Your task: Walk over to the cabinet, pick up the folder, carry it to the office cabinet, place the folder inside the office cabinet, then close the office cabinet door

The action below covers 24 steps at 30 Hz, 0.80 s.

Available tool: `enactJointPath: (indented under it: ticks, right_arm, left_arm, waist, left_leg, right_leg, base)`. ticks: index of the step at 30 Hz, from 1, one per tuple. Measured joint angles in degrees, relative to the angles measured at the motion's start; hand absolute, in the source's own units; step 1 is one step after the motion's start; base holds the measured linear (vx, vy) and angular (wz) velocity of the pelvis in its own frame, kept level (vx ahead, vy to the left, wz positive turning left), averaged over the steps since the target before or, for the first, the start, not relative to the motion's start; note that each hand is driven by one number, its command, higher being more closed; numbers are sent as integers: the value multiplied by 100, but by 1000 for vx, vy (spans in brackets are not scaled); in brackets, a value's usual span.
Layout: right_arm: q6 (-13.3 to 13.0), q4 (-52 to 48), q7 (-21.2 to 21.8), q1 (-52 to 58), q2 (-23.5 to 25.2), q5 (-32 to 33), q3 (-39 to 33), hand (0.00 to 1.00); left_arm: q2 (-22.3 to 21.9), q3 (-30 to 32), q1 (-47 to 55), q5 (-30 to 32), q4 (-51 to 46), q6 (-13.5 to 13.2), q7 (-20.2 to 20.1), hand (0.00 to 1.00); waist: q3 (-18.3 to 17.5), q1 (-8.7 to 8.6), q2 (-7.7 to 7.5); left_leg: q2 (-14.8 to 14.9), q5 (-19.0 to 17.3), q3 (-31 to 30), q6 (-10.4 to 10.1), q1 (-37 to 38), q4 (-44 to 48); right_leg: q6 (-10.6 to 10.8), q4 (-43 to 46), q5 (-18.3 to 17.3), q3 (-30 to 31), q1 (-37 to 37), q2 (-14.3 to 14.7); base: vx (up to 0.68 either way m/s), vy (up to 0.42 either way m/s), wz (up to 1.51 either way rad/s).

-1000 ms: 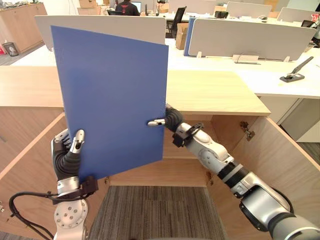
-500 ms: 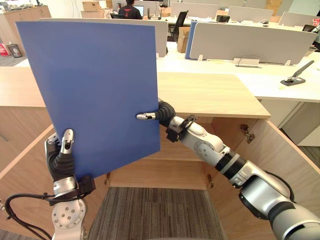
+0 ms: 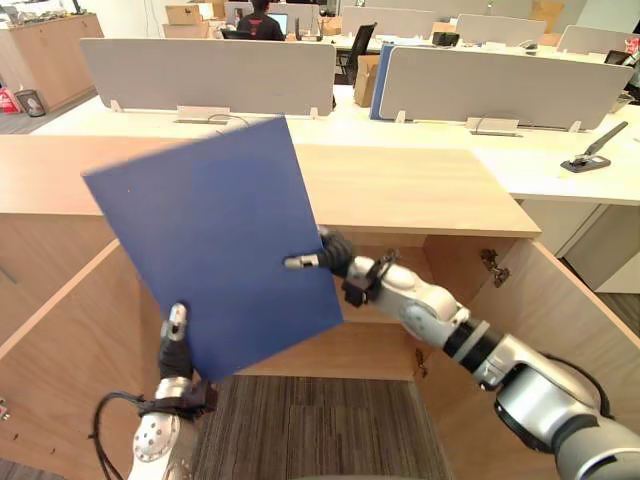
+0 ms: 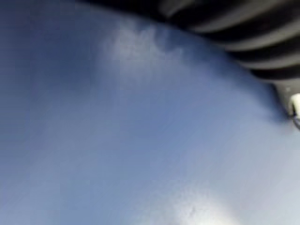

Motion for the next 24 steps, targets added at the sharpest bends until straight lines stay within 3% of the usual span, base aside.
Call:
enactJointPath:
  ticks: [3,6,7,9,10,12,14,17,21,24]
  right_arm:
    - [60,-2,-10,526,-171,-55,-119,100]
    - [71,-64,-3,1321,-263,-29,-1082,100]
    - [39,-429,71,1637,-222,131,-1771,100]
    - [-239,-1173,111,1908,-104,174,-2604,100]
    - [-512,-1522,108,2043,-19,58,-3143,100]
    - [-805,-1869,38,2195,80,-331,-3736,100]
    - [-1031,-2006,-187,2436,260,-1246,-4062,100]
    - [-1024,-2011,-413,2806,487,-2183,-4041,100]
    - [-944,-2012,-735,3380,888,-4069,-4046,100]
    - [-944,-2012,-880,3679,1259,-4204,-4062,100]
  left_arm:
    - [-210,-295,-12,-680,785,161,-297,0]
    - [-496,-273,-170,-1057,1598,355,-449,0]
    - [-567,-143,-236,-1203,2234,538,-439,0]
    - [-657,129,-193,-1363,3125,777,-373,0]
    - [-724,348,-107,-1376,3502,863,-334,0]
    - [-785,618,-62,-1369,3899,902,-315,0]
    - [-776,879,-64,-1272,4217,913,-268,0]
    - [-779,1090,-104,-1047,4516,911,-228,0]
    - [-863,1536,-102,-596,5090,912,-214,0]
    - [-935,1702,-99,-599,5292,914,-206,0]
  waist:
    - [4,-54,6]
    - [26,-65,41]
    - [64,-99,98]
    - [105,-287,161]
    - [105,-334,161]
    - [104,-353,159]
    - [104,-376,160]
    - [109,-380,152]
    - [135,-397,122]
    - [160,-405,129]
  left_leg:
    - [48,-13,29,-19,-12,1]
    - [76,-22,30,-31,-19,2]
    - [77,-28,31,-37,-21,1]
    - [79,-42,49,-41,-21,2]
    - [86,-57,56,-47,-18,3]
    - [91,-66,60,-54,-16,3]
    - [92,-67,52,-53,1,3]
    - [92,-67,33,-53,3,3]
    - [72,-67,-33,-53,-7,3]
    - [65,-67,-92,-52,-17,6]
  right_leg:
    - [-9,-25,6,38,-26,53]
    - [-10,-48,6,41,-25,85]
    - [-10,-52,6,44,-27,87]
    - [-10,-70,6,61,-30,88]
    - [-10,-84,5,63,-23,95]
    - [-11,-97,5,63,-14,101]
    - [-10,-111,5,58,17,105]
    - [-10,-110,5,41,28,105]
    - [-7,-138,3,-22,65,93]
    - [-6,-172,1,-104,104,89]
  base:
    - [17,-7,-7]
    - [0,0,0]
    - [20,6,-3]
    - [24,10,-4]
    - [0,0,0]
    - [0,0,0]
    - [0,0,0]
    - [-5,5,1]
    - [1,14,6]
    - [17,7,11]
